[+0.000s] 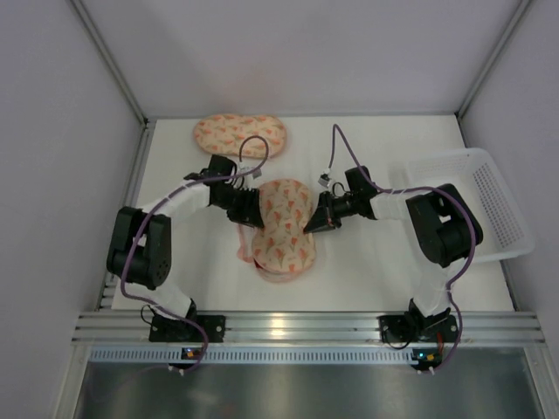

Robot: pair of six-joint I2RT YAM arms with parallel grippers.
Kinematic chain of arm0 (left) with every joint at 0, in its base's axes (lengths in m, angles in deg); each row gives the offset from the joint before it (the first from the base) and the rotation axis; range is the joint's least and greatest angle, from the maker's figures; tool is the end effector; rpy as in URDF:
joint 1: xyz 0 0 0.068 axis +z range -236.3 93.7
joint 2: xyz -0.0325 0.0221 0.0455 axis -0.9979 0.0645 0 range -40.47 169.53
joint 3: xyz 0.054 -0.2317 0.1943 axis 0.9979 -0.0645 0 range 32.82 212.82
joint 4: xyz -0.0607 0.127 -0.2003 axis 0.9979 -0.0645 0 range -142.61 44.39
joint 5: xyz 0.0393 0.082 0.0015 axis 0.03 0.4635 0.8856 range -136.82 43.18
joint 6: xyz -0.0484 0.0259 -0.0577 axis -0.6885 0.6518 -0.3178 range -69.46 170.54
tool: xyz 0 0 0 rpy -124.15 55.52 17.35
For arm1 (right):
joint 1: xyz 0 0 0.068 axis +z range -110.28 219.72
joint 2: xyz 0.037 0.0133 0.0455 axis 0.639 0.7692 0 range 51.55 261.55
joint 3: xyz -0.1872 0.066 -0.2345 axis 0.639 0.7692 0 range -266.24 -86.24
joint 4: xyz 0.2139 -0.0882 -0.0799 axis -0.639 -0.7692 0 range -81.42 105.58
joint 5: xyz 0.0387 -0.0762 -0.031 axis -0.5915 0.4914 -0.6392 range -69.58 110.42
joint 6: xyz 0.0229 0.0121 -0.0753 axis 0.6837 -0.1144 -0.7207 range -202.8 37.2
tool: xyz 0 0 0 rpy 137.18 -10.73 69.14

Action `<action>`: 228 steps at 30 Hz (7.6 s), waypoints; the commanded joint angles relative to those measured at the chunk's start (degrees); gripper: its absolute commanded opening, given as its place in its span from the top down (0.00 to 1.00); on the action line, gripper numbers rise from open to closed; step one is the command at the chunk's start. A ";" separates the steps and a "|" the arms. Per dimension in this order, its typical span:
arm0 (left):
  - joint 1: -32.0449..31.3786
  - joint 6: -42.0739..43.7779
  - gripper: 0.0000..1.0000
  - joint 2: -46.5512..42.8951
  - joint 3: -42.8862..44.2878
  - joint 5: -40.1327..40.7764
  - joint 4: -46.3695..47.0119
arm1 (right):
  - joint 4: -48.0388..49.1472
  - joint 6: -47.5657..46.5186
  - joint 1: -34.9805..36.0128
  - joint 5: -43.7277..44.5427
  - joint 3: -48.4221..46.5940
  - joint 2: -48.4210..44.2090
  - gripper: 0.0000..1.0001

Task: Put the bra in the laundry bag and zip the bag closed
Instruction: Zip the zipper on the laundry bag.

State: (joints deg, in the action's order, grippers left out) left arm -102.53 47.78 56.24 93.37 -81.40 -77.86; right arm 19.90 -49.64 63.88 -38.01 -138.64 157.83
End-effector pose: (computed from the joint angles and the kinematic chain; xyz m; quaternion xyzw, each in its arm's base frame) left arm 0.2980 -0.1274 0.2040 0.1653 0.9249 -0.3175 0.1282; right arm 0.3023 0.1996 0.1692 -0.1039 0.8297 0.5466 0.0450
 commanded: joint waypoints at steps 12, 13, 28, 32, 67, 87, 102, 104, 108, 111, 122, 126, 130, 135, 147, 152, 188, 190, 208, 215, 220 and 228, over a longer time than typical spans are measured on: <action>-6.35 22.79 0.31 -23.15 7.37 8.40 -11.23 | 2.81 1.20 0.80 0.69 -1.47 -0.20 1.00; -9.40 26.02 0.31 -22.79 8.08 8.66 -12.21 | 2.19 0.59 0.89 1.04 -1.65 -0.20 1.00; -52.74 50.31 0.39 2.51 22.05 36.06 -23.82 | -2.21 -0.74 1.85 2.45 -3.50 0.95 1.00; -56.10 49.70 0.39 11.37 27.50 38.72 -25.31 | -2.30 -0.56 2.64 2.71 -3.85 1.04 1.00; -57.95 45.57 1.00 29.16 39.64 46.81 -37.27 | -4.23 -2.76 3.17 4.29 -5.95 1.83 1.00; -63.58 38.80 1.00 18.53 26.99 33.96 -32.72 | -14.77 -10.66 1.76 7.02 -13.34 4.38 1.00; -55.05 41.26 1.00 21.77 33.84 42.59 -23.83 | -34.82 -25.88 -2.19 -1.32 -7.02 -2.05 0.37; -54.35 41.70 1.00 21.68 34.63 43.20 -22.43 | -34.38 -25.70 -1.84 -4.31 -6.57 -0.82 0.38; -54.17 41.88 1.00 21.33 34.72 43.12 -21.19 | -33.24 -24.91 -0.70 -5.98 -7.80 3.22 0.44; -54.17 41.88 1.00 20.98 34.54 42.59 -21.10 | -31.74 -22.98 -0.35 -7.57 -9.03 5.25 0.65; -55.14 40.12 1.00 17.64 28.48 38.99 -21.19 | -32.18 -23.59 -1.22 -5.11 -10.79 4.73 1.00; -56.45 39.15 1.00 15.01 24.36 37.93 -21.19 | -32.88 -24.12 -2.01 -3.18 -12.63 5.16 1.00; -57.07 37.66 1.00 12.72 21.20 35.56 -21.19 | -33.58 -24.90 -2.80 -1.25 -15.00 6.30 1.00; -57.16 36.78 1.00 8.77 16.27 32.57 -21.19 | -36.66 -27.19 -3.94 0.95 -20.01 8.68 1.00; -56.11 37.13 1.00 9.02 14.13 36.26 -17.24 | -42.98 -30.44 -4.65 4.47 -28.11 9.39 0.75; -53.82 37.13 1.00 11.92 19.15 38.27 -15.57 | -49.57 -34.91 -5.97 4.03 -24.51 4.74 0.40; -52.41 32.91 1.00 3.58 10.90 34.85 -10.90 | -50.02 -34.31 -5.35 -2.29 -22.92 8.50 0.98; -52.41 32.82 1.00 3.84 11.60 34.94 -10.73 | -50.02 -33.96 -5.35 -4.39 -21.44 8.24 0.66; -52.50 36.07 1.00 10.44 21.02 35.91 -8.53 | -42.71 -26.48 -1.31 -6.87 -17.64 8.24 1.00; -52.50 35.03 1.00 5.08 11.70 31.87 -8.53 | -48.69 -32.63 -3.24 -2.83 -21.68 10.52 1.00; -52.50 34.06 1.00 1.39 6.95 30.46 -8.44 | -52.38 -36.50 -4.21 0.07 -26.34 13.59 1.00; -52.50 33.09 1.00 -5.03 -2.28 29.32 -8.62 | -56.08 -40.20 -4.74 3.42 -34.25 16.33 1.00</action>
State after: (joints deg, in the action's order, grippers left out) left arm -154.44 83.45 54.58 94.29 -47.20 -81.49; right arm -37.37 -86.53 61.08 -36.92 -167.76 174.18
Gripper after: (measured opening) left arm 0.013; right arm 0.037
